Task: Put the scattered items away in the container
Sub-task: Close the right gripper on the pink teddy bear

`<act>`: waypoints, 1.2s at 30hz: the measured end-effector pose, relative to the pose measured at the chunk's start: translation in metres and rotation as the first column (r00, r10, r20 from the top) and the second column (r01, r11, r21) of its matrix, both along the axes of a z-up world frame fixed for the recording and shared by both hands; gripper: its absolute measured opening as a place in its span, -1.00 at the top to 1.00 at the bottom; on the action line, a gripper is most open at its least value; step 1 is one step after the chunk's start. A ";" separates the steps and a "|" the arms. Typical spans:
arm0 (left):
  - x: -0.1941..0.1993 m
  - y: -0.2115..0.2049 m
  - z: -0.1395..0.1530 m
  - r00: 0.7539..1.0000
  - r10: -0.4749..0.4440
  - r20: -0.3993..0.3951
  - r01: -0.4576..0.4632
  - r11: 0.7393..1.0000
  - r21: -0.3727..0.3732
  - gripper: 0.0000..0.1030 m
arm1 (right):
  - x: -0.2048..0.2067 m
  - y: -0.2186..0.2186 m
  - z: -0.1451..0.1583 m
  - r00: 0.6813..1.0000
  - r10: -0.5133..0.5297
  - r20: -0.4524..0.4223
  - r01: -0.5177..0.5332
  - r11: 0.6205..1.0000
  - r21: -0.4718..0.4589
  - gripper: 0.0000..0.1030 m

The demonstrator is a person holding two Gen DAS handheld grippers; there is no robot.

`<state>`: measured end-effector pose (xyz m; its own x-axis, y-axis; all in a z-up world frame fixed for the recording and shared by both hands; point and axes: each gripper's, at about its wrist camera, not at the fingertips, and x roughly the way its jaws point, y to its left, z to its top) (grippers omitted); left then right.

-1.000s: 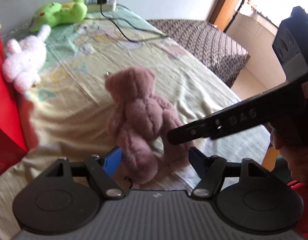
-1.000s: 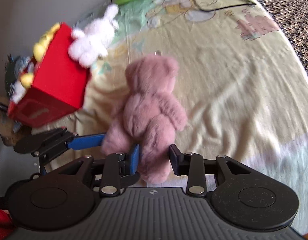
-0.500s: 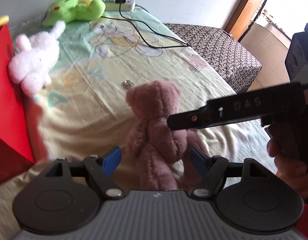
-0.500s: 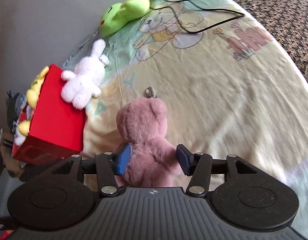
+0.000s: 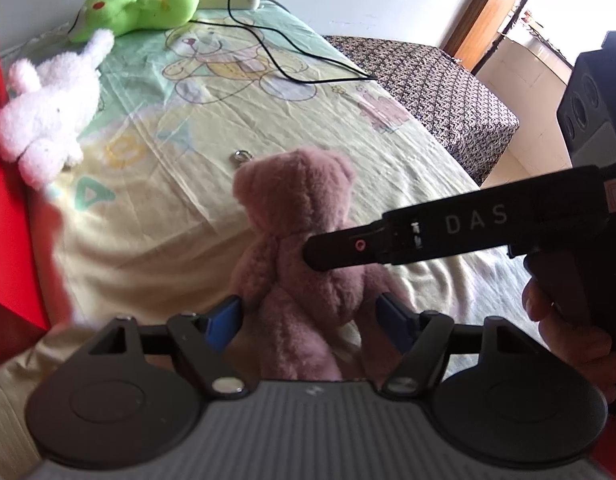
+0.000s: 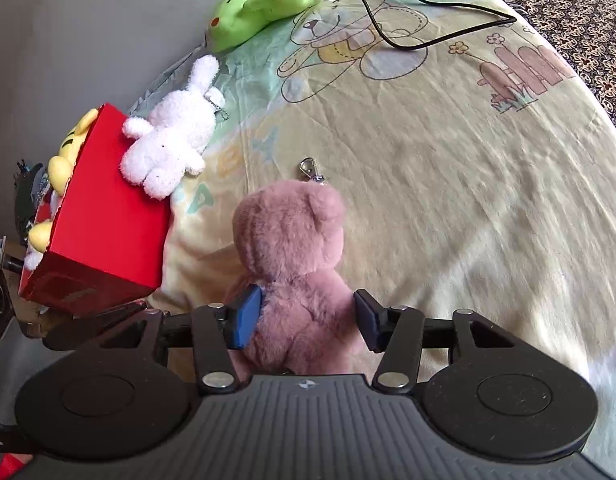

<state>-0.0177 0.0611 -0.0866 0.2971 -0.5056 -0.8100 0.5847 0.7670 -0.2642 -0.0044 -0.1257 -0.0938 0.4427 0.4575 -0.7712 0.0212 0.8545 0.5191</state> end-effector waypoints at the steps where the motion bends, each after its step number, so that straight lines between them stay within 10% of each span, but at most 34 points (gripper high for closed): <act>1: -0.001 0.001 0.001 1.000 0.002 0.003 -0.002 1.000 -0.003 -0.35 | 0.000 0.000 0.000 1.000 0.002 0.002 -0.002 1.000 -0.001 -0.01; 5: -0.006 0.005 0.007 0.999 0.020 0.027 -0.019 1.000 -0.023 -0.27 | -0.005 0.002 0.004 1.000 0.020 0.021 -0.019 1.000 -0.017 0.03; 7: -0.009 0.008 0.013 0.999 0.012 0.036 -0.010 0.998 -0.058 0.27 | -0.006 0.003 0.005 0.999 0.035 0.020 -0.035 0.999 -0.013 0.07; 12: -0.018 -0.002 0.019 0.994 -0.021 0.104 0.018 1.000 0.022 0.22 | -0.007 0.016 0.013 0.994 0.093 0.056 -0.089 0.994 -0.061 0.33; 18: -0.013 0.021 0.013 0.998 0.061 0.036 -0.059 0.997 -0.042 -0.52 | -0.009 0.010 0.008 0.997 0.061 0.043 -0.060 0.998 -0.029 0.23; 26: -0.010 0.024 -0.010 0.994 0.063 -0.093 -0.071 0.994 -0.085 -0.52 | -0.008 0.008 -0.002 1.000 0.026 0.006 -0.026 0.999 0.043 -0.17; 36: -0.009 0.018 -0.005 0.998 0.044 -0.045 -0.047 0.997 -0.066 -0.44 | -0.001 0.015 -0.003 0.995 0.101 0.015 -0.101 0.995 0.014 -0.04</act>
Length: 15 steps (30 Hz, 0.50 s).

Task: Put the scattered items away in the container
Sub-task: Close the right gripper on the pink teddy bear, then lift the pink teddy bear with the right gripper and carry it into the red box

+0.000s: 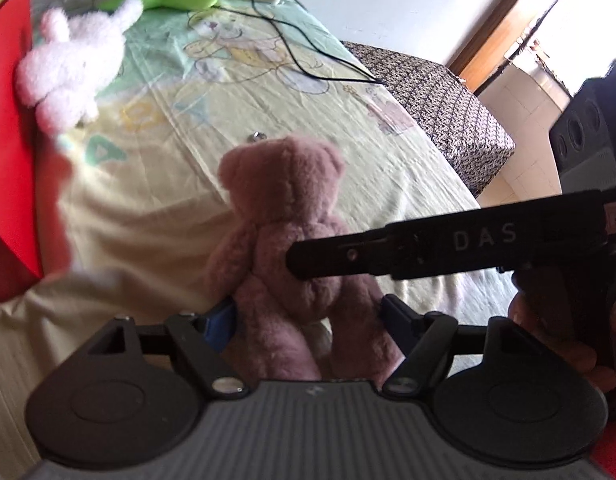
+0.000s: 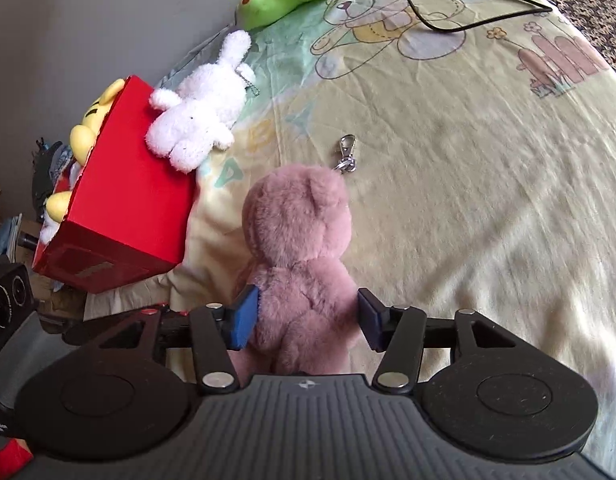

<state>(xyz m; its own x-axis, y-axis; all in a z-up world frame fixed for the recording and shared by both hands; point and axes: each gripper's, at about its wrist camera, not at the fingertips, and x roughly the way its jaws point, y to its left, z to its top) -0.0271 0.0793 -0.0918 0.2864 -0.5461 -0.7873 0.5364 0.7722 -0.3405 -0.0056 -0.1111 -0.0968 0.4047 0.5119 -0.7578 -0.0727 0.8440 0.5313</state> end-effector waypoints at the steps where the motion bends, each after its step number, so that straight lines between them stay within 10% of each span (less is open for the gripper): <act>1: -0.001 -0.001 0.002 1.000 -0.006 0.012 0.006 1.000 0.005 -0.42 | 0.000 0.001 0.002 1.000 0.008 0.009 -0.008 1.000 -0.010 -0.03; 15: -0.009 0.007 0.040 0.991 0.002 0.135 0.000 1.000 -0.009 -0.22 | -0.013 0.004 0.027 0.997 0.038 0.067 -0.041 0.998 0.040 0.21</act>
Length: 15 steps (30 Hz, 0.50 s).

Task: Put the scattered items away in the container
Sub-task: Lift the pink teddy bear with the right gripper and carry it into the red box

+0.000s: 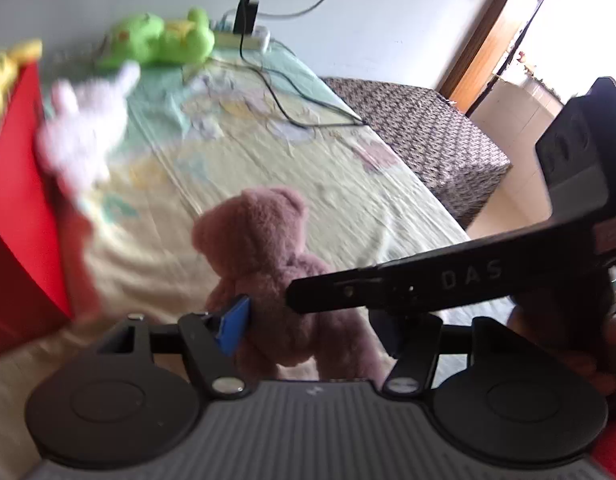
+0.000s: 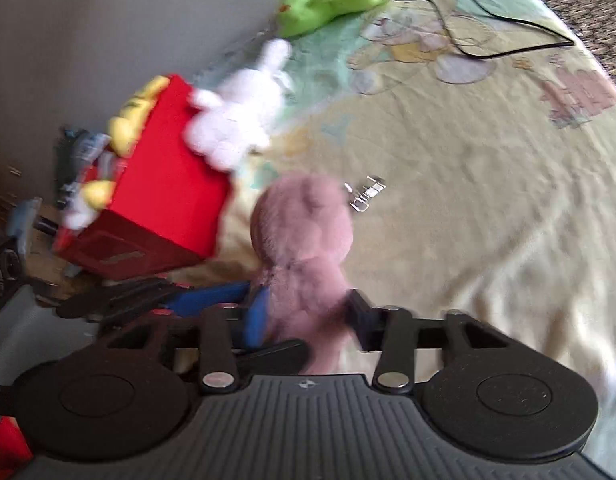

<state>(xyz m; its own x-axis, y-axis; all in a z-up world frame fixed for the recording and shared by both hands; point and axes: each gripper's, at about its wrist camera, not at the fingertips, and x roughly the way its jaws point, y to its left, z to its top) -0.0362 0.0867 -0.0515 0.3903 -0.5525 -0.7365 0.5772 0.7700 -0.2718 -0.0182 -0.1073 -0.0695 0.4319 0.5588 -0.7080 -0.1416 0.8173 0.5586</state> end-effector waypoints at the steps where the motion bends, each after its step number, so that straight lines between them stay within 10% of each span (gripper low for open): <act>1: 0.001 -0.001 0.001 1.000 0.000 -0.002 0.000 1.000 0.003 -0.22 | 0.000 0.001 0.002 1.000 -0.005 0.002 0.006 1.000 -0.006 0.22; 15: -0.006 0.018 0.034 0.998 0.048 0.045 -0.046 0.998 -0.052 -0.23 | -0.012 0.007 0.034 0.995 -0.047 0.087 0.044 0.999 0.029 0.47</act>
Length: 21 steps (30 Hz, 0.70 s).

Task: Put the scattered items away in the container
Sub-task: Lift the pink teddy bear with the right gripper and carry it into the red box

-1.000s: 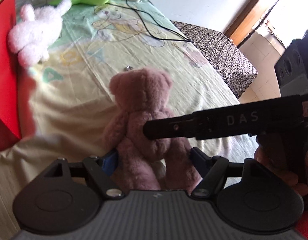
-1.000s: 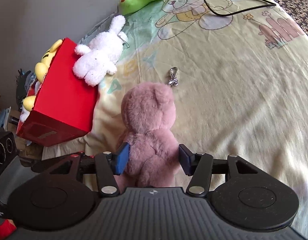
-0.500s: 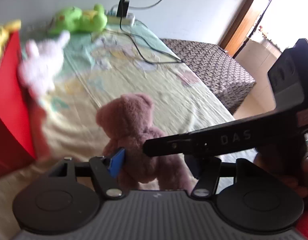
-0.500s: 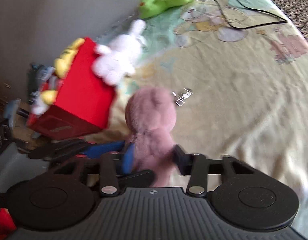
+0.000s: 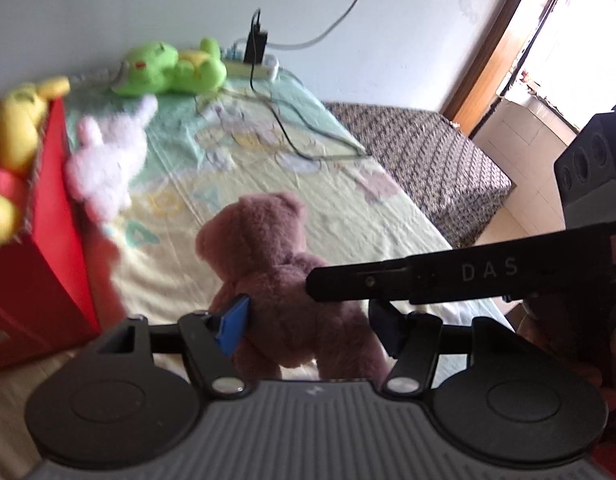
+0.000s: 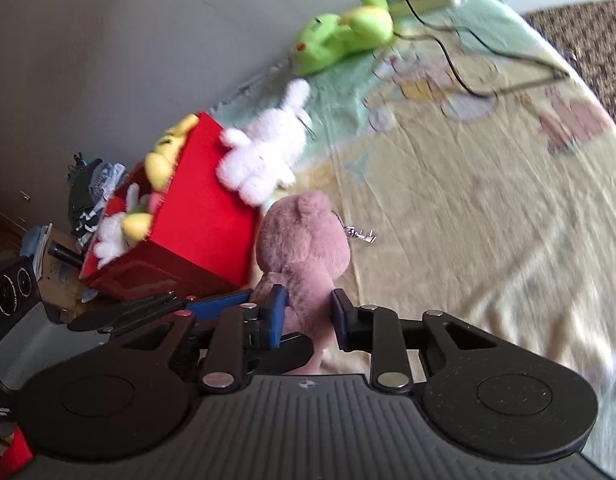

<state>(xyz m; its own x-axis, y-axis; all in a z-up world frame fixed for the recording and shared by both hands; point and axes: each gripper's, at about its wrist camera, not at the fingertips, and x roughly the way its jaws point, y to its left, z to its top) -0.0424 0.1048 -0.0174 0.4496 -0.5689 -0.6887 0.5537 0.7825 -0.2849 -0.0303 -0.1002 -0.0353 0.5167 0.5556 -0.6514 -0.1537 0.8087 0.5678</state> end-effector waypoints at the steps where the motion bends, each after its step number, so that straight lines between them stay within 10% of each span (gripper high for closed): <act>1: -0.001 0.004 0.006 1.000 0.005 0.016 -0.005 1.000 -0.012 -0.23 | -0.001 0.002 0.006 1.000 0.002 0.023 -0.002 1.000 0.000 0.47; 21: 0.035 0.144 0.106 0.964 0.138 0.229 -0.116 0.988 -0.104 -0.23 | 0.031 0.123 0.096 0.956 0.048 0.288 -0.066 0.996 0.053 0.47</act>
